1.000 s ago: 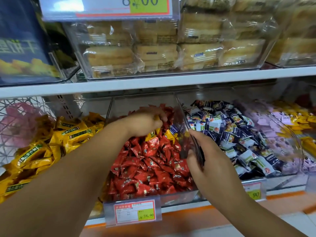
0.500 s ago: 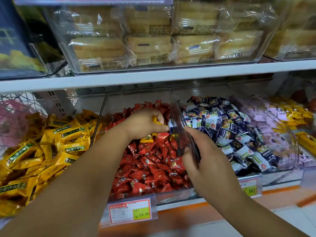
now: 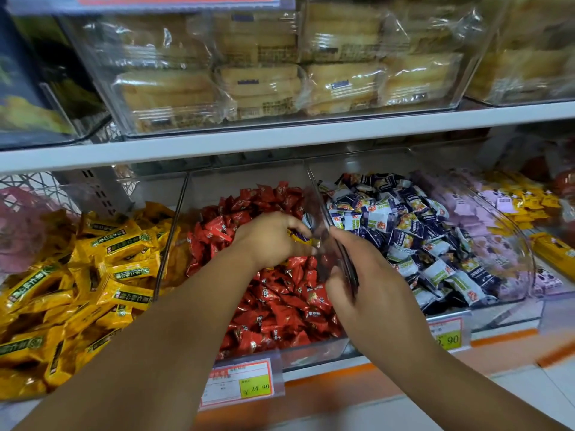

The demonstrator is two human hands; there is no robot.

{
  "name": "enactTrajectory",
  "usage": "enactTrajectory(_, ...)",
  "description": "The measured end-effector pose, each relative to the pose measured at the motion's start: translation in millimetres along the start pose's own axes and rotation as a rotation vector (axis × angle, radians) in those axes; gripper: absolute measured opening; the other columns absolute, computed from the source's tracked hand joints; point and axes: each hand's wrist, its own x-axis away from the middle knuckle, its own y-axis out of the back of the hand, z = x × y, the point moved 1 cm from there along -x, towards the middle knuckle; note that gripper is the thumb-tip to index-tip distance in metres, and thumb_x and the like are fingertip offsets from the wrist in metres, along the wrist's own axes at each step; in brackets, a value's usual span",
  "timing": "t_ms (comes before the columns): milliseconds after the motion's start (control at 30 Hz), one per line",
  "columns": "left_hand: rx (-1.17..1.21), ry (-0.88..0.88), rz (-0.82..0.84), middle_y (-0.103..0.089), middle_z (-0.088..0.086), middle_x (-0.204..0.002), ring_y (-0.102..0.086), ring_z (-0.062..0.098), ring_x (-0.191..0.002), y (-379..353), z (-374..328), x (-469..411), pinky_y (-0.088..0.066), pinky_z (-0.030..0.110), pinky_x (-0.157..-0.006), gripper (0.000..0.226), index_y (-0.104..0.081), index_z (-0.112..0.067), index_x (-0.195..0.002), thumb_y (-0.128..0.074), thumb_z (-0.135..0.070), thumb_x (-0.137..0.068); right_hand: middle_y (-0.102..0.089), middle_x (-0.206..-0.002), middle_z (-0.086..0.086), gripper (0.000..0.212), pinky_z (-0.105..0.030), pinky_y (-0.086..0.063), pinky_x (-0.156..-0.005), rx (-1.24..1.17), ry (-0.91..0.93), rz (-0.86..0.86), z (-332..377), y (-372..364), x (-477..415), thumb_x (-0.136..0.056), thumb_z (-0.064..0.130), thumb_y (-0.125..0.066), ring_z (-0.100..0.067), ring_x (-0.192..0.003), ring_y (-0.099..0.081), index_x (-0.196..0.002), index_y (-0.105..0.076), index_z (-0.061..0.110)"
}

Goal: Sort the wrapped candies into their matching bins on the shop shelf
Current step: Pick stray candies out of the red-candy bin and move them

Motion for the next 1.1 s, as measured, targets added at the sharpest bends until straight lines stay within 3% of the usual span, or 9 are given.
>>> enactTrajectory(100,-0.069,0.014,-0.065,-0.061,-0.013,-0.122,-0.058,0.012,-0.108,-2.5,-3.0,3.7,-0.041,0.025,-0.079,0.042,-0.060,-0.046,-0.112,-0.070,-0.061,-0.074,-0.055,-0.130,0.012,0.053,-0.015,-0.043,-0.079,0.003,-0.008,-0.005,-0.1,0.5,1.0,-0.090,0.023,-0.052,-0.005,-0.102,-0.057,-0.142,-0.042,0.028)
enactTrajectory(200,-0.134,0.029,-0.077,-0.058,-0.009,-0.131,-0.056,0.017,-0.115,-3.8,-7.0,3.4,-0.041,0.027,-0.079,0.054,-0.051,-0.046,-0.126,-0.064,-0.065,-0.077,-0.055,-0.130,0.012,0.054,-0.023,-0.049,-0.080,-0.007,-0.018,0.005,2.1,1.2,2.1,-0.091,0.023,-0.052,-0.007,-0.101,-0.058,-0.143,-0.039,0.030)
enactTrajectory(433,-0.241,0.115,-0.028,-0.059,-0.008,-0.127,-0.056,0.020,-0.116,-3.2,-20.4,-0.9,-0.045,0.031,-0.084,0.038,-0.060,-0.041,-0.121,-0.057,-0.058,-0.087,-0.058,-0.128,0.010,0.054,-0.022,-0.048,-0.077,0.000,-0.016,-0.005,2.1,0.8,2.3,-0.091,0.022,-0.053,-0.009,-0.098,-0.060,-0.143,-0.041,0.029)
enactTrajectory(600,-0.356,0.098,-0.040,-0.066,-0.004,-0.112,-0.060,0.023,-0.104,-5.5,-26.1,-3.2,-0.041,0.031,-0.074,0.029,-0.067,-0.032,-0.114,-0.050,-0.043,-0.094,-0.059,-0.124,0.010,0.052,-0.021,-0.047,-0.077,-0.017,-0.014,-0.009,-0.3,0.2,2.4,-0.090,0.024,-0.052,-0.008,-0.095,-0.059,-0.141,-0.043,0.029)
enactTrajectory(733,-0.212,0.066,-0.154,-0.067,-0.010,-0.108,-0.061,0.018,-0.101,1.8,-14.1,14.9,-0.042,0.028,-0.073,0.019,-0.069,-0.041,-0.094,-0.054,-0.051,-0.092,-0.059,-0.124,0.010,0.053,-0.016,-0.045,-0.075,-0.020,-0.008,-0.014,-1.9,-0.5,3.0,-0.091,0.024,-0.054,-0.006,-0.095,-0.059,-0.142,-0.043,0.029)
enactTrajectory(867,0.025,0.052,-0.268,-0.069,-0.013,-0.111,-0.064,0.015,-0.095,23.3,-9.1,28.0,-0.053,0.031,-0.080,0.019,-0.070,-0.046,-0.094,-0.055,-0.057,-0.089,-0.061,-0.102,0.012,0.053,-0.015,-0.039,-0.063,-0.063,-0.043,0.007,-2.9,0.5,2.6,-0.090,0.027,-0.051,-0.001,-0.072,-0.050,-0.141,-0.041,0.036)
enactTrajectory(967,0.160,0.028,-0.317,-0.072,-0.001,-0.098,-0.064,0.014,-0.075,36.7,-15.7,41.7,-0.046,0.023,-0.060,0.022,-0.071,-0.042,-0.101,-0.058,-0.055,-0.089,-0.058,-0.091,0.017,0.053,-0.012,-0.034,-0.059,-0.080,-0.057,0.016,-2.4,0.6,2.3,-0.091,0.028,-0.053,0.000,-0.066,-0.050,-0.141,-0.041,0.038)
enactTrajectory(1033,0.252,0.006,-0.337,-0.072,0.000,-0.095,-0.059,0.002,-0.070,44.0,-20.7,53.1,-0.035,0.020,-0.047,0.021,-0.072,-0.039,-0.104,-0.059,-0.050,-0.090,-0.062,-0.094,0.015,0.052,-0.011,-0.033,-0.057,-0.083,-0.063,0.024,-2.4,0.9,1.5,-0.091,0.028,-0.053,0.000,-0.066,-0.053,-0.141,-0.041,0.038)
enactTrajectory(1100,0.303,-0.018,-0.367,-0.073,0.005,-0.091,-0.061,0.007,-0.059,51.9,-21.8,64.5,-0.041,0.023,-0.049,0.022,-0.072,-0.036,-0.104,-0.059,-0.048,-0.091,-0.063,-0.099,0.015,0.052,-0.010,-0.031,-0.055,-0.081,-0.077,0.026,-2.0,1.7,0.6,-0.091,0.028,-0.053,0.001,-0.063,-0.052,-0.141,-0.041,0.038)
